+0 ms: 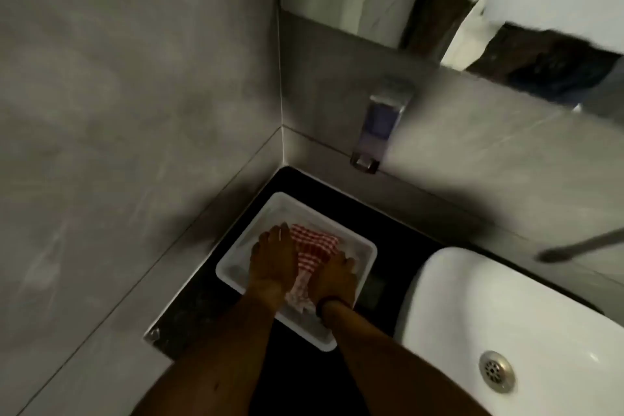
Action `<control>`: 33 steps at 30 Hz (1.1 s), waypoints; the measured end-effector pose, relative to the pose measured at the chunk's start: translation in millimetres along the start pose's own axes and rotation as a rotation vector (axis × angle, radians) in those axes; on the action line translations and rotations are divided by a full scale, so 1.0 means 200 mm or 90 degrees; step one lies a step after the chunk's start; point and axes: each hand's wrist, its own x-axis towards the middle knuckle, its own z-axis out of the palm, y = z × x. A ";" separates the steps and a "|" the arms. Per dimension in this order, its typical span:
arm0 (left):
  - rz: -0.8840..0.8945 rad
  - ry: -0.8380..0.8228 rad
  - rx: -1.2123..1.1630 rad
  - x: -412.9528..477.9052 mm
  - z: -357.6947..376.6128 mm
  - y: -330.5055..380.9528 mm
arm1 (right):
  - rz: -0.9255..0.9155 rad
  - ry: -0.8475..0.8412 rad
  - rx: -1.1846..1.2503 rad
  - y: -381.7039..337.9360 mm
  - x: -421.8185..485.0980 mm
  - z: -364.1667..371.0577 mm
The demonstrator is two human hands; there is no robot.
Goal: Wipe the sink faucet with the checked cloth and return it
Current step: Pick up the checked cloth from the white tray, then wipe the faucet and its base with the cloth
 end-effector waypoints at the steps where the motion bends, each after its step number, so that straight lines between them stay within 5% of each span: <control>1: -0.030 -0.033 0.021 0.05 0.04 -0.01 | 0.024 0.008 -0.057 -0.02 0.04 0.04; 4: -0.090 -0.082 0.004 0.12 0.11 -0.04 | 0.099 0.045 -0.102 -0.05 0.10 0.08; 8: -0.131 -0.124 -0.159 0.18 0.11 -0.08 | 0.162 0.006 0.067 -0.04 0.16 0.12; 16: 0.001 -0.295 -0.655 0.10 -0.42 -0.10 | -0.002 -0.021 0.446 -0.09 -0.07 -0.25; 20: 0.086 -0.388 -0.816 -0.17 -0.73 0.16 | 0.081 -0.265 0.877 0.00 -0.35 -0.62; 25: 0.176 -0.391 -0.810 -0.46 -0.86 0.60 | 0.088 -0.409 0.978 0.26 -0.75 -1.06; 26: 0.173 -0.364 -0.794 -0.49 -0.85 0.67 | 0.098 -0.393 0.978 0.28 -0.78 -1.15; 27: 0.154 -0.342 -0.791 -0.53 -0.82 0.75 | -0.023 -0.331 0.966 0.32 -0.86 -1.25; 30: 0.043 -0.281 -0.733 -0.62 -0.57 0.95 | 0.139 0.288 1.001 0.64 -0.90 -1.61; 32: 0.108 -0.230 -0.493 -0.66 -0.32 1.01 | -0.173 0.345 0.776 0.67 -1.00 -1.86; 33: 0.136 -0.189 -0.363 -0.68 -0.20 1.03 | -0.227 0.428 0.714 0.66 -1.00 -1.97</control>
